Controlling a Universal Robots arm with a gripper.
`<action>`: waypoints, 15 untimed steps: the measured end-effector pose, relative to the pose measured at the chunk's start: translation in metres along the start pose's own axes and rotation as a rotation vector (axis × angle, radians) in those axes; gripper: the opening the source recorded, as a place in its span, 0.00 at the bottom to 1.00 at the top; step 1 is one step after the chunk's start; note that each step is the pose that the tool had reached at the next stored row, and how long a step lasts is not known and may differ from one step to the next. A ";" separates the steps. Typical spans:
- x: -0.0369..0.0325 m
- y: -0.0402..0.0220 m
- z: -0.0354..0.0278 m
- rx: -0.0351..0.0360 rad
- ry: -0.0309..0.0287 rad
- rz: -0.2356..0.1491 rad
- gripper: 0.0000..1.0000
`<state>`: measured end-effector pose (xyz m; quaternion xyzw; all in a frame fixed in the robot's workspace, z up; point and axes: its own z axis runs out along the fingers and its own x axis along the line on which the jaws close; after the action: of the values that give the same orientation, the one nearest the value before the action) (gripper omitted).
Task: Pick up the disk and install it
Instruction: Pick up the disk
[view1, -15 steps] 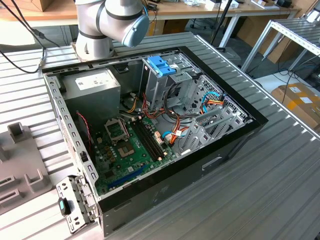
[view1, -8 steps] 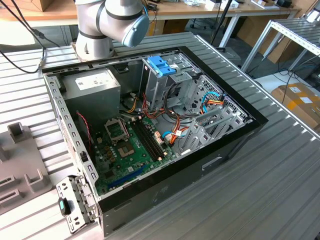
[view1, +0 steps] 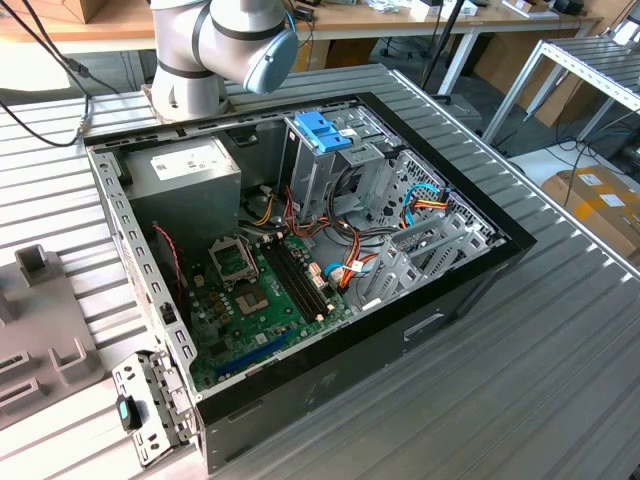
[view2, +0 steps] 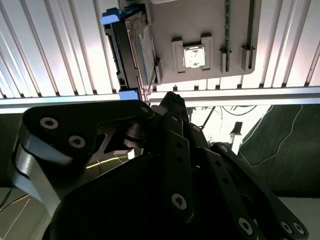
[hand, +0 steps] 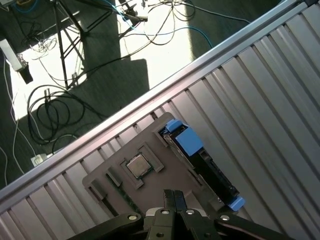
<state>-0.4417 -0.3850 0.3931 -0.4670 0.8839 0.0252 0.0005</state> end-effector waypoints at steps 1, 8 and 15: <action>0.0000 0.0000 0.0000 -0.0001 0.0001 -0.002 0.11; 0.0000 0.0000 0.0000 -0.0005 0.0009 -0.019 0.11; 0.0000 0.0000 0.0000 -0.0009 0.0016 -0.037 0.11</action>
<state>-0.4417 -0.3849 0.3931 -0.4833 0.8751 0.0252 0.0001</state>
